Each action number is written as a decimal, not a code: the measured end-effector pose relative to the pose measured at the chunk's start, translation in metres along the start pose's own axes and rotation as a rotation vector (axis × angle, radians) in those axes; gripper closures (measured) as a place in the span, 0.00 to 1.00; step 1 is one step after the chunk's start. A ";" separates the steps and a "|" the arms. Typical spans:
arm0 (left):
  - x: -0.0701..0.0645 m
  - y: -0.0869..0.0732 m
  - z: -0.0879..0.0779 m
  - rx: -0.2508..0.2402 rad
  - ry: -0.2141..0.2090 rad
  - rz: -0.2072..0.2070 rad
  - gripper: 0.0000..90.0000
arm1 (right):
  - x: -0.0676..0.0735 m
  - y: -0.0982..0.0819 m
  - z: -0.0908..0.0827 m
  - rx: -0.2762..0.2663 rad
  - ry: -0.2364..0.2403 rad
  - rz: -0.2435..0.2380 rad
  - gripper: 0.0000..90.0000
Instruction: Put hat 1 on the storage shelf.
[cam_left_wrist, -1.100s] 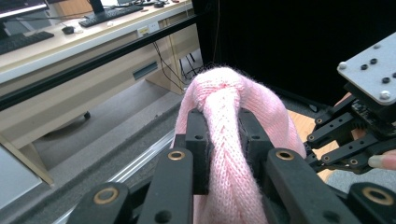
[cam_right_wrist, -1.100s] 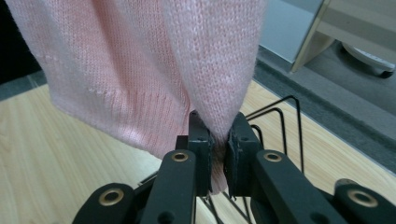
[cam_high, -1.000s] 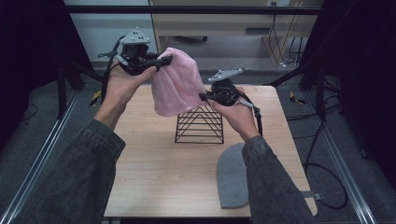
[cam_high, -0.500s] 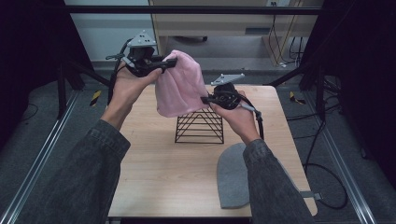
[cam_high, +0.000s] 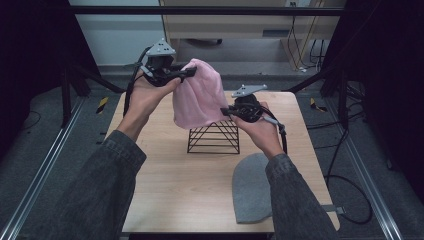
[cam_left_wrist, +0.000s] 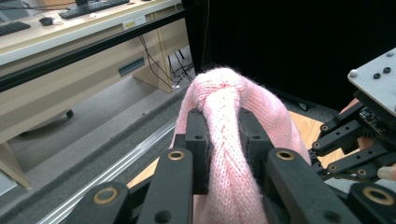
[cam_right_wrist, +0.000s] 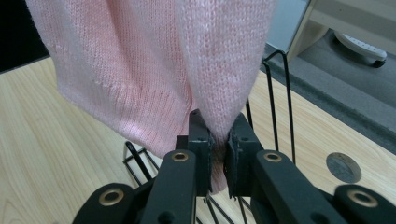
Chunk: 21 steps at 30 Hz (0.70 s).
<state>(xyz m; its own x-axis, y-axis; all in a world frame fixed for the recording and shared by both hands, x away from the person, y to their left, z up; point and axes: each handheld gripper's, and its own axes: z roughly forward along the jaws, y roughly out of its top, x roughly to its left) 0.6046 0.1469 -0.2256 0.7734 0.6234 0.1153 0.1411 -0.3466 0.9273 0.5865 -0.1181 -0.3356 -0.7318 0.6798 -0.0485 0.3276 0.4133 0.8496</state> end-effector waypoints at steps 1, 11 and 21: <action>0.000 0.000 0.000 0.000 0.000 0.000 0.86 | 0.000 -0.001 0.000 0.001 -0.004 0.002 0.92; -0.005 -0.007 0.010 0.012 -0.014 -0.001 0.86 | -0.004 -0.015 0.000 0.006 -0.004 0.016 0.92; -0.010 -0.011 0.018 0.030 -0.025 0.004 0.85 | -0.007 -0.026 0.000 0.017 -0.007 0.031 0.92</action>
<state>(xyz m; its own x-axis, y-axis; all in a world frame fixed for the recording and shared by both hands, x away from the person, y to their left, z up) 0.6060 0.1317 -0.2434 0.7892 0.6043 0.1093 0.1565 -0.3700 0.9158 0.5830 -0.1340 -0.3573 -0.7169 0.6967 -0.0262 0.3599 0.4020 0.8419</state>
